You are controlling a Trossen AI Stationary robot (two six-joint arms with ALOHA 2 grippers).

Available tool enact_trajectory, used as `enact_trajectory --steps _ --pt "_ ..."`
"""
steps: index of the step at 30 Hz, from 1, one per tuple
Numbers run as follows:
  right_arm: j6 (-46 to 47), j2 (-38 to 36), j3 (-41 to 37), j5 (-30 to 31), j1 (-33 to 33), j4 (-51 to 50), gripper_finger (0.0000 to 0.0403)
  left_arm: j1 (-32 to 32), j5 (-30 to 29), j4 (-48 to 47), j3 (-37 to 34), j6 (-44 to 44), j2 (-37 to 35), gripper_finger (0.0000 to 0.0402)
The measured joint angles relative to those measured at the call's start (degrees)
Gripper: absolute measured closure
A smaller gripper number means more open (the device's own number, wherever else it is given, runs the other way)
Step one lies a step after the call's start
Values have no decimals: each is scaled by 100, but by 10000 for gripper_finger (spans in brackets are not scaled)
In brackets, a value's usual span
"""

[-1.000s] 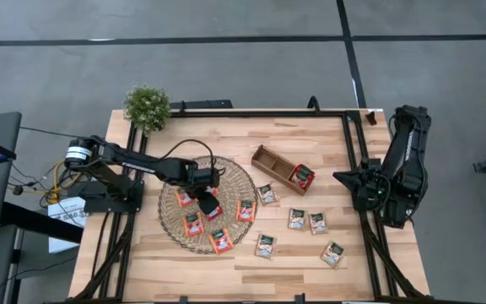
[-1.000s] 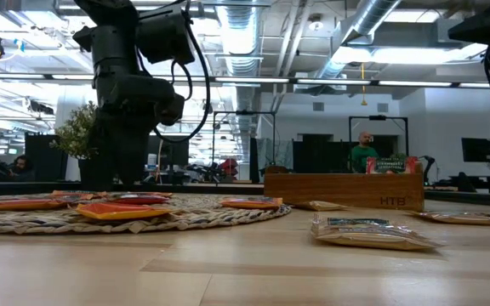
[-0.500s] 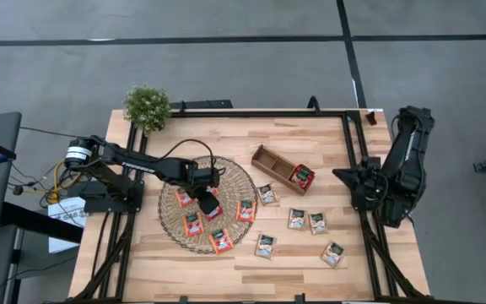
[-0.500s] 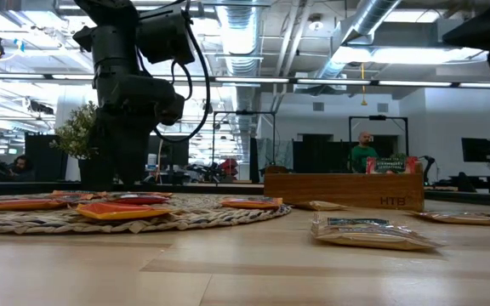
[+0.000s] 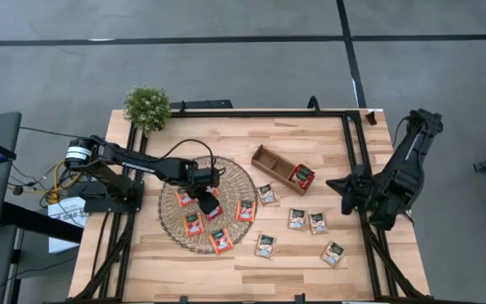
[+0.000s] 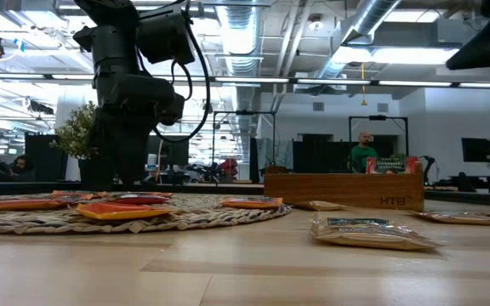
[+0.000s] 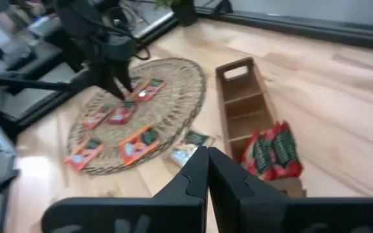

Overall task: Pick & Place Tea
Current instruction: Put the red tea bag into the right section of the wooden organizer

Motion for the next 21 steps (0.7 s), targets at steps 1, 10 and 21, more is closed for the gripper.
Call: enact_trajectory --steps 1,10,21 --pt "-199 0 0 -106 -177 98 403 0 8 0 0 2 0 245" --pt "-2488 -80 -2 -1831 -2107 1143 403 0 94 -2 0 2 0 245" --pt "-4468 -74 -4 -2917 -3627 2106 403 -2 90 -137 0 96 -2 245"
